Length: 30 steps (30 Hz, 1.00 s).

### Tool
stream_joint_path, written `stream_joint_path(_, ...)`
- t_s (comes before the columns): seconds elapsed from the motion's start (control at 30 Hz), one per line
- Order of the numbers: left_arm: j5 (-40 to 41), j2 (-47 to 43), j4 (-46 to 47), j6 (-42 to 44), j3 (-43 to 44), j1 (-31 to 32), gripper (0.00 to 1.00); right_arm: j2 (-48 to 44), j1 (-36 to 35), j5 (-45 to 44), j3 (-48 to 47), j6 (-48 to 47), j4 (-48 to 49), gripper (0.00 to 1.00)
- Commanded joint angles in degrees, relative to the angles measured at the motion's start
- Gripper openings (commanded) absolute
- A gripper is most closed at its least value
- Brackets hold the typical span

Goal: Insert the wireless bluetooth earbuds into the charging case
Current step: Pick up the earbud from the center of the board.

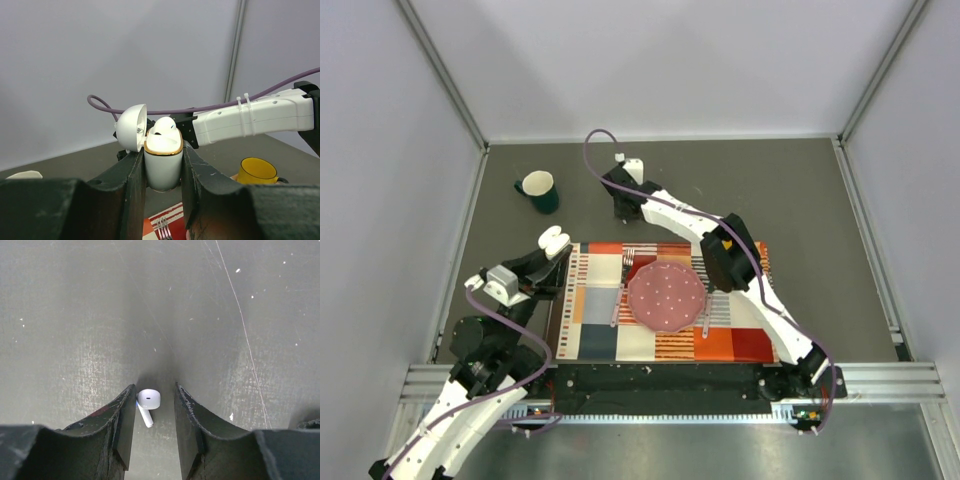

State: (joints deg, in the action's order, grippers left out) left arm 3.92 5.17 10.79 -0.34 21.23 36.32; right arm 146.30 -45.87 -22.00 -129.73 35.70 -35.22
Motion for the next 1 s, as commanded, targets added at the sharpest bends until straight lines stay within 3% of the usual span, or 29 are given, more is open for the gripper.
stream_joint_path(0.0,-0.1,0.5,3.5,-1.1,1.4,0.0,0.0,1.0,-1.4,1.8,1.5,-0.5,-4.9,0.35)
stream_joint_path(0.1,-0.1,0.5,3.5,-0.9,1.4,0.0,0.0,1.1,-1.5,1.9,1.4,-0.3,-4.9,0.29)
stream_joint_path(0.3,-0.1,0.9,3.9,-0.9,1.4,0.0,0.0,1.2,-1.4,2.1,1.1,0.1,-5.1,0.28)
stream_joint_path(0.67,-0.1,1.0,4.2,-1.1,1.1,0.0,0.0,-0.1,-1.7,-1.6,2.4,3.8,-7.8,0.4)
stream_joint_path(0.97,0.1,0.5,3.7,-0.9,1.3,0.0,0.0,0.8,-2.1,-2.0,1.3,4.4,-8.1,0.32)
